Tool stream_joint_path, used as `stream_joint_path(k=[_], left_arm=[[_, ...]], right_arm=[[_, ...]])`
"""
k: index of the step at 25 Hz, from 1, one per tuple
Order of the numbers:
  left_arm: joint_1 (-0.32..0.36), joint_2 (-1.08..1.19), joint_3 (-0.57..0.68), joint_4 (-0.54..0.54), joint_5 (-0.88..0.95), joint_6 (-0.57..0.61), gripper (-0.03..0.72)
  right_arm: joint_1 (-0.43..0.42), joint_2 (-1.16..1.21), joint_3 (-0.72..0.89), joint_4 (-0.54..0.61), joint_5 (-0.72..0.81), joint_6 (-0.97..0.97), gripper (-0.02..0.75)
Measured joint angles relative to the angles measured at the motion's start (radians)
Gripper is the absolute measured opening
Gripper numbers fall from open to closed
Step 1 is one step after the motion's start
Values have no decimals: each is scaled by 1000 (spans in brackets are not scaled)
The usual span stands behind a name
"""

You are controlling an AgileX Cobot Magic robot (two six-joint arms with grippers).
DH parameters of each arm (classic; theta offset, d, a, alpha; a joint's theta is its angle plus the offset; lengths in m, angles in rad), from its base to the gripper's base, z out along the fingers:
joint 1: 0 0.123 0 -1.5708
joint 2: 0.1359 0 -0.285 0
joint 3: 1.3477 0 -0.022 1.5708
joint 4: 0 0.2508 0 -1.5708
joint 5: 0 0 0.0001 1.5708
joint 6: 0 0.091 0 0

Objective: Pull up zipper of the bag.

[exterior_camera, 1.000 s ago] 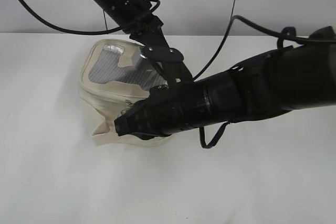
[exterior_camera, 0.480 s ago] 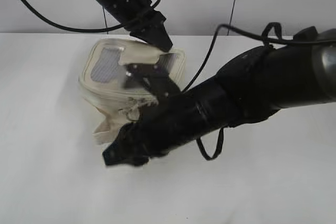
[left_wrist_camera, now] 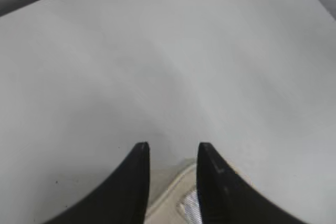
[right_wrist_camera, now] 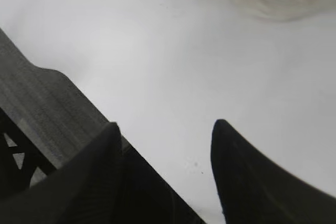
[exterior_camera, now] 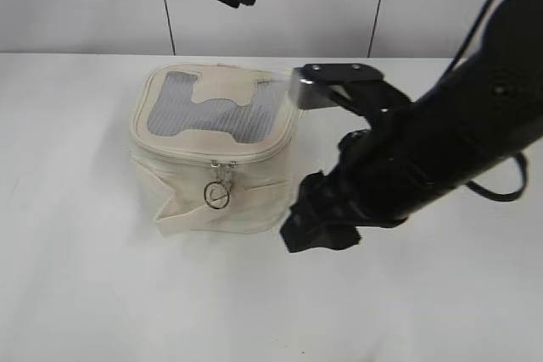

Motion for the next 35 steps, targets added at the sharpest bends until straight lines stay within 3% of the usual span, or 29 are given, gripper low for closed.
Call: stream_joint_path(k=[3,6,12,15,18,22,27,35], left_arm=[[0,-108,89,0,3,-10,241],[0,-274,273,2,-50,-17,240],[0,-803,784,90,-249,-107,240],[0,-1097,996,184,-268,-185,248],[0,-1402,1153,274,-216,-259,302],[-1,-1729,1296,392,-104,-360,409],[-1,-2045,1410,480,-18,-418,435],[27,-2100,1473,596,-21,-484,435]], right_arm=[[-4,-140,77,-165,4,182,433],[-6,-302,171,-286,39,318,433],[-59,-660,256,-419,282,387,441],[-77,-847,257,-494,418,401,501],[-78,-989,269,-559,522,405,585],[-78,-1174,326,-621,585,402,619],[-78,-1418,363,-636,574,391,622],[-79,-1575,376,-685,535,396,587]])
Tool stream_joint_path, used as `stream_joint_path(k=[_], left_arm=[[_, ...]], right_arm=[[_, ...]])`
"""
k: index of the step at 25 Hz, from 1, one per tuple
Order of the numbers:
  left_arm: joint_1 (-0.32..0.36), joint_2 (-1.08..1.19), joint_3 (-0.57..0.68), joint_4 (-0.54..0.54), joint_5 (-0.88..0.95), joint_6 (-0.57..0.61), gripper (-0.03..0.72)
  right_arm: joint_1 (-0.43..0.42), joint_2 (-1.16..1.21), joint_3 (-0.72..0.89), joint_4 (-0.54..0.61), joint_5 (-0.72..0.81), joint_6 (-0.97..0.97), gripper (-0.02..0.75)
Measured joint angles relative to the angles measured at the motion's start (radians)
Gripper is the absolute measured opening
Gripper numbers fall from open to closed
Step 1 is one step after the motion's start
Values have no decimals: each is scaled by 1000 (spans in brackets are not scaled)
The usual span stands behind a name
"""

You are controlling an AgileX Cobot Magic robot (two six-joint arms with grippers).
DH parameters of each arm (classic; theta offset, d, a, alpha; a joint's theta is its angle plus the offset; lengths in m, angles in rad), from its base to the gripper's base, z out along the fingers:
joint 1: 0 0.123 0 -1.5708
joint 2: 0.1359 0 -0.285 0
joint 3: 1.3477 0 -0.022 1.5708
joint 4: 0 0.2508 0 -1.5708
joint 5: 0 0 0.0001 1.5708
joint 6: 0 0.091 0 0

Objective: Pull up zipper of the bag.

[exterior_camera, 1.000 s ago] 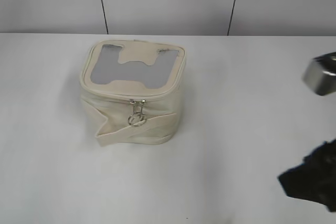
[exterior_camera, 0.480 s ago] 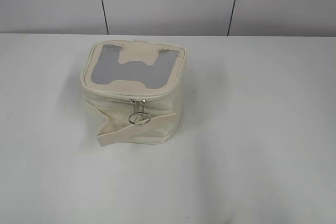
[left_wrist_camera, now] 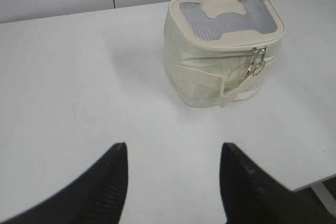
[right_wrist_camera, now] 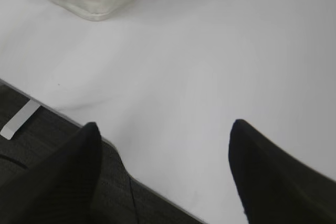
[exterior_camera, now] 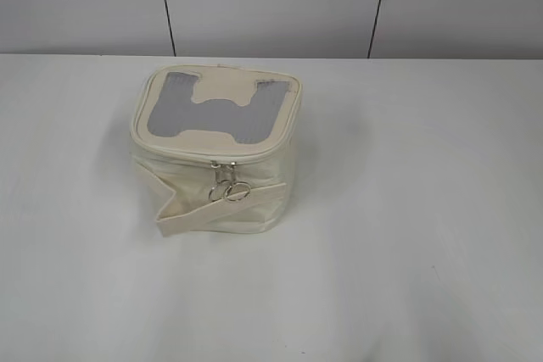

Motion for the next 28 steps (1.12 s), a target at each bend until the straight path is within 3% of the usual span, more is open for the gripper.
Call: stream_joint_path(k=[5,23,25,28], left_arm=[[8,0,0,4,-1,-2,435],[14,0,0,5,-1,-3,422],[48,-9,0,5,-1,-3,410],[138,-22,0,5,-1,-3,387]], right_arm=[[0,0,29,-5,-62,9,584],[-4,0,29,21,-66,39,575],[-49,0,29,27,-66,40,573],[-202,0,29,32,-66,40,570]])
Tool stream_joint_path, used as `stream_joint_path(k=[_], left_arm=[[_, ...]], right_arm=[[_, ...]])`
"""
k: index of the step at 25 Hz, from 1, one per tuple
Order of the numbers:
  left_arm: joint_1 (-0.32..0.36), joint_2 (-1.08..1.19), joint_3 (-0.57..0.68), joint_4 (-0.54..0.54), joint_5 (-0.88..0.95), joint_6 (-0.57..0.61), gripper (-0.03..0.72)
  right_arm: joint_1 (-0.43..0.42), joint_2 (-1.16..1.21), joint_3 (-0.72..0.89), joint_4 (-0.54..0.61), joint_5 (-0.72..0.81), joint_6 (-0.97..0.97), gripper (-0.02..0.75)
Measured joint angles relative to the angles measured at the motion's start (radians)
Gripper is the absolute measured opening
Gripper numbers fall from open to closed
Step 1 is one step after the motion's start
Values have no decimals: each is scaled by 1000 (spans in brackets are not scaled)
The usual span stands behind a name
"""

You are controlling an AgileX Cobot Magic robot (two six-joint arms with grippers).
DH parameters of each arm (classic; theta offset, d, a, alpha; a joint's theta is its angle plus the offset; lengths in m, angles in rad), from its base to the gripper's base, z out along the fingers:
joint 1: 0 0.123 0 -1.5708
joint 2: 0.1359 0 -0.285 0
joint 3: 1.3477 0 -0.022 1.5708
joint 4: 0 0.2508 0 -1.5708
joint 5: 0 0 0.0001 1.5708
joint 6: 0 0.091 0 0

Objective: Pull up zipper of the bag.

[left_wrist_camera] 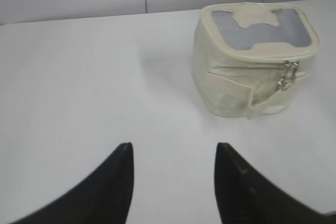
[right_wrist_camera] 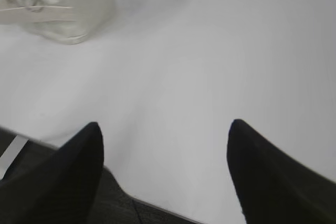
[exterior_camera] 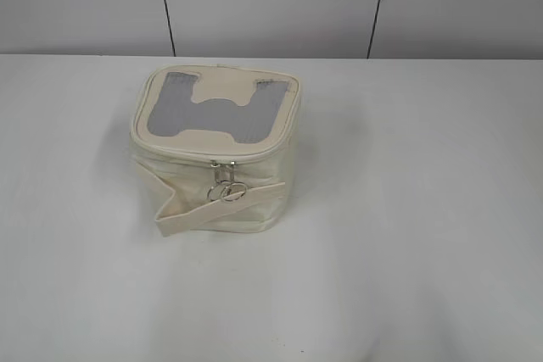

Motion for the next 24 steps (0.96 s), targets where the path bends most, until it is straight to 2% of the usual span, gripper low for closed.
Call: stream_joint_path(k=[3,5,24], left_arm=[[53,-1,0,1,0,0,365],[59,-1,0,1,0,0,351],[60,-1,0,1,0,0,319]], right_arm=[[-159,0,0,1,0,0,570],[-207,0,0,1,0,0,570],[-264,0,0,3,-2,2,568]])
